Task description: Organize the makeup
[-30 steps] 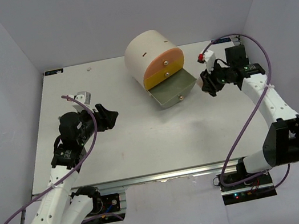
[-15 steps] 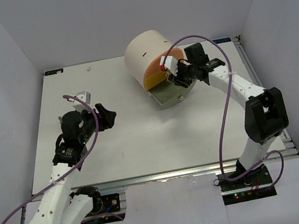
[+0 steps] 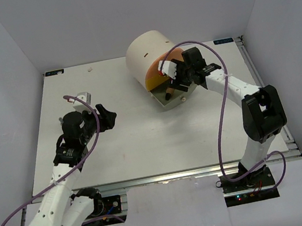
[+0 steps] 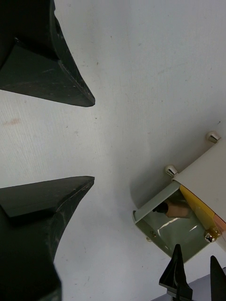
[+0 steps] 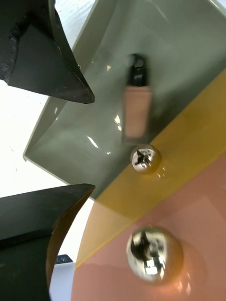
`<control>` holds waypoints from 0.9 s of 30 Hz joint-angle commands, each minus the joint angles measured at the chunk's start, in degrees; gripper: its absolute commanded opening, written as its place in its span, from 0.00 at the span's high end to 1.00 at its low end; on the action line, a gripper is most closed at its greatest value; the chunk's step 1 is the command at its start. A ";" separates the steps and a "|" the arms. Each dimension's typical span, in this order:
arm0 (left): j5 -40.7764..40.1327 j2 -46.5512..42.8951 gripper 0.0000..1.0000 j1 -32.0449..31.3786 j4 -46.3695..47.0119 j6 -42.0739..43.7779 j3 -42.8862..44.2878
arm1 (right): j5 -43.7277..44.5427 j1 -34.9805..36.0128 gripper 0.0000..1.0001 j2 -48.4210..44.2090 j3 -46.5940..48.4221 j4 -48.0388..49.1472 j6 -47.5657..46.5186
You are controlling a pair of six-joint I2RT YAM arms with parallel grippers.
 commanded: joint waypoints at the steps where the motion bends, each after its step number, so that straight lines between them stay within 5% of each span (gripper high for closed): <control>1: -0.42 -0.02 0.28 0.47 0.53 0.35 -0.28 | -1.79 0.27 0.25 -5.62 -1.54 1.41 3.91; 6: -2.66 2.00 0.29 1.57 -0.84 -0.78 0.04 | -16.29 0.19 0.24 -18.01 -7.90 -1.46 17.12; 8: -4.70 3.79 0.29 2.94 -1.85 -1.64 0.46 | -22.02 -0.87 0.08 -24.01 -14.52 1.01 23.31; 10: -6.67 5.65 0.29 5.16 -2.96 -2.85 0.88 | -26.25 -2.31 0.06 -31.03 -21.59 5.08 28.72; 18: -21.32 10.84 0.23 11.51 -7.19 -11.21 0.87 | -46.82 -14.40 0.05 -42.25 -36.26 12.72 30.66; 23: -23.70 14.89 0.15 21.71 2.08 -7.44 -1.34 | -53.09 -18.10 0.04 -43.28 -38.31 13.69 32.15; 27: -27.83 19.77 0.14 23.94 7.46 -6.07 -2.16 | -53.67 -18.51 0.03 -43.18 -38.27 13.70 32.49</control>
